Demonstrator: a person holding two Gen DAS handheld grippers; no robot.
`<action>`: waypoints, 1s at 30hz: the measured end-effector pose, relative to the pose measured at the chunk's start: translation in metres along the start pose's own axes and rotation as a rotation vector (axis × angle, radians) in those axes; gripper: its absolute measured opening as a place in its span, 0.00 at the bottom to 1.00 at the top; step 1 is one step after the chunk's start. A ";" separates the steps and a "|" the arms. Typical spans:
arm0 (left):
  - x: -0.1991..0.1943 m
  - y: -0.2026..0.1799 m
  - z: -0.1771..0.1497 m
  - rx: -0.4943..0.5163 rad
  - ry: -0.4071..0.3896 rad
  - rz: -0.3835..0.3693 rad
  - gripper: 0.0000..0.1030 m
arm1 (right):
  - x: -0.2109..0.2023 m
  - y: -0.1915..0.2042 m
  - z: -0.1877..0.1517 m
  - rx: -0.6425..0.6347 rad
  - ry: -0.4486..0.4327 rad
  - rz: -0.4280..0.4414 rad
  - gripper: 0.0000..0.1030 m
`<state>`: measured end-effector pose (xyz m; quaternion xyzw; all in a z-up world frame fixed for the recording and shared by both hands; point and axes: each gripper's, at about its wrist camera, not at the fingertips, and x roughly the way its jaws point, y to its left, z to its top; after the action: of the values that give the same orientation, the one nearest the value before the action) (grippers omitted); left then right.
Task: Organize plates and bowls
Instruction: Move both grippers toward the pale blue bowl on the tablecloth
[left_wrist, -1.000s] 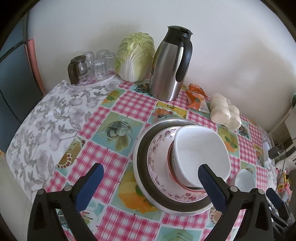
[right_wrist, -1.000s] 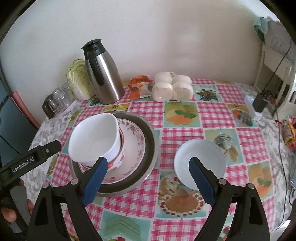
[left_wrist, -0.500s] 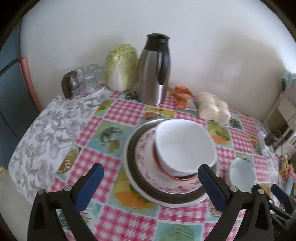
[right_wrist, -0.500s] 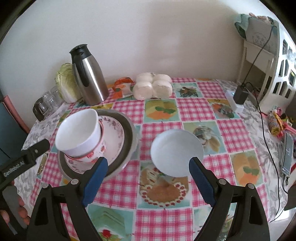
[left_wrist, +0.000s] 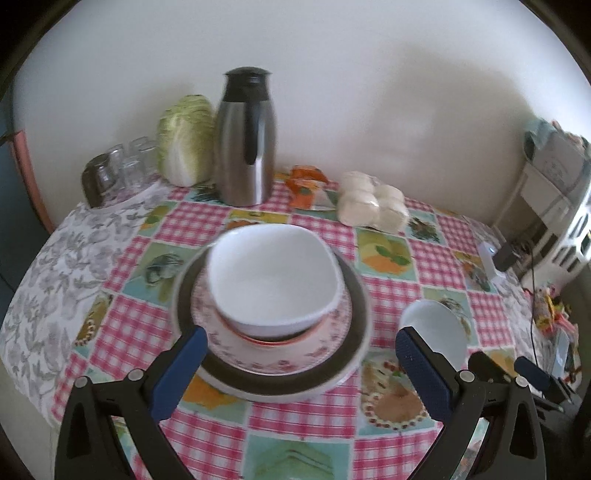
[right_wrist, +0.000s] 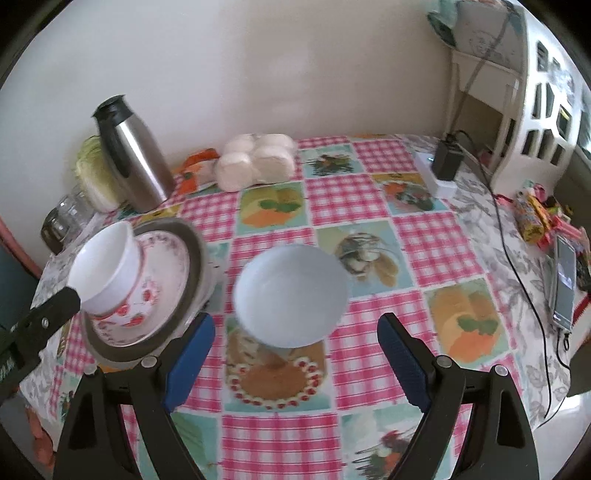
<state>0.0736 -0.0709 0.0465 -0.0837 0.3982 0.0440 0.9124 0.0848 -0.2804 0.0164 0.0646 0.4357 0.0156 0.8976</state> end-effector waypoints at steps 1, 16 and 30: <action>0.001 -0.005 -0.001 0.011 0.004 -0.005 1.00 | 0.001 -0.006 0.000 0.010 0.003 -0.001 0.87; 0.036 -0.064 -0.022 0.056 0.101 -0.088 1.00 | 0.020 -0.057 0.001 0.079 0.055 -0.034 0.87; 0.076 -0.077 -0.030 -0.116 0.247 -0.248 1.00 | 0.052 -0.077 0.003 0.158 0.113 0.028 0.87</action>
<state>0.1149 -0.1511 -0.0209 -0.1894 0.4904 -0.0565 0.8488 0.1168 -0.3522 -0.0323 0.1405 0.4847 -0.0024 0.8633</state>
